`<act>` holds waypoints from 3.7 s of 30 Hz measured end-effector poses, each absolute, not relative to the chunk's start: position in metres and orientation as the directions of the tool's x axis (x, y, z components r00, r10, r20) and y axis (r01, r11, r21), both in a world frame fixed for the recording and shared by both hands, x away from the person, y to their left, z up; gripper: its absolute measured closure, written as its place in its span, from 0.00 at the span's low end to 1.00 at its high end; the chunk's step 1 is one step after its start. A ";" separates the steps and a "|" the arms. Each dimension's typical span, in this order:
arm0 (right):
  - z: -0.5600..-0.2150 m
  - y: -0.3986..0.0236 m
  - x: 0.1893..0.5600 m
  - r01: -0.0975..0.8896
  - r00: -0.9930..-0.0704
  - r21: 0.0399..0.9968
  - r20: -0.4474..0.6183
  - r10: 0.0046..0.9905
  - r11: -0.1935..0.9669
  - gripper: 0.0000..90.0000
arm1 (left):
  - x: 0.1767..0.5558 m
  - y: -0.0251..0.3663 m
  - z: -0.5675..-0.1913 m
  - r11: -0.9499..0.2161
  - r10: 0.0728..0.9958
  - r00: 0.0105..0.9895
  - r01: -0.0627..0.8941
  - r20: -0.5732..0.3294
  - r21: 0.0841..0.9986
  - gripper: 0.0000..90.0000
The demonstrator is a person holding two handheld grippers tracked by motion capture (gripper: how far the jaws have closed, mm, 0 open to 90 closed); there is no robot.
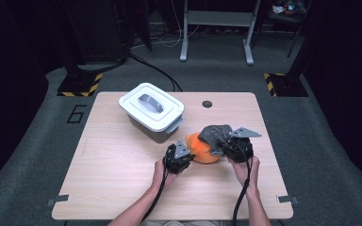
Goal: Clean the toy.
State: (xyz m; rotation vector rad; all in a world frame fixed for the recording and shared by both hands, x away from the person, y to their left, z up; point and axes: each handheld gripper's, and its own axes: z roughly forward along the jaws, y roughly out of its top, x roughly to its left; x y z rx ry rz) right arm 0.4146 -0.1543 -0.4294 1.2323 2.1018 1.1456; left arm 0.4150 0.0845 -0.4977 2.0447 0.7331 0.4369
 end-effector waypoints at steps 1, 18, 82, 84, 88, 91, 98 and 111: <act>-0.424 -0.148 0.411 0.468 -0.523 0.840 0.013 0.852 0.274 0.88 | 0.415 0.085 -0.497 -0.431 0.642 0.766 0.331 0.029 0.839 0.93; -0.444 -0.160 0.417 0.516 -0.446 0.816 -0.006 0.895 0.262 0.88 | 0.414 0.089 -0.501 -0.399 0.648 0.761 0.373 -0.029 0.838 0.94; -0.421 -0.169 0.391 0.472 -0.447 0.858 0.033 0.894 0.204 0.88 | 0.424 0.083 -0.483 -0.331 0.623 0.767 0.434 -0.151 0.838 0.93; -0.415 -0.161 0.385 0.453 -0.476 0.861 0.015 0.879 0.230 0.88 | 0.423 0.084 -0.480 -0.297 0.615 0.762 0.463 -0.204 0.835 0.93; -0.416 -0.142 0.386 0.451 -0.498 0.845 -0.027 0.867 0.286 0.88 | 0.422 0.086 -0.479 -0.295 0.610 0.764 0.464 -0.209 0.835 0.93; -0.427 -0.135 0.397 0.469 -0.501 0.831 -0.029 0.865 0.300 0.88 | 0.423 0.088 -0.484 -0.311 0.626 0.761 0.443 -0.169 0.841 0.91; -0.431 -0.132 0.410 0.487 -0.500 0.826 -0.004 0.866 0.285 0.88 | 0.416 0.082 -0.487 -0.416 0.663 0.747 0.310 0.052 0.855 0.58; -0.437 -0.136 0.413 0.496 -0.504 0.826 0.024 0.863 0.266 0.88 | 0.419 0.072 -0.498 -0.457 0.642 0.758 0.261 0.112 0.850 0.90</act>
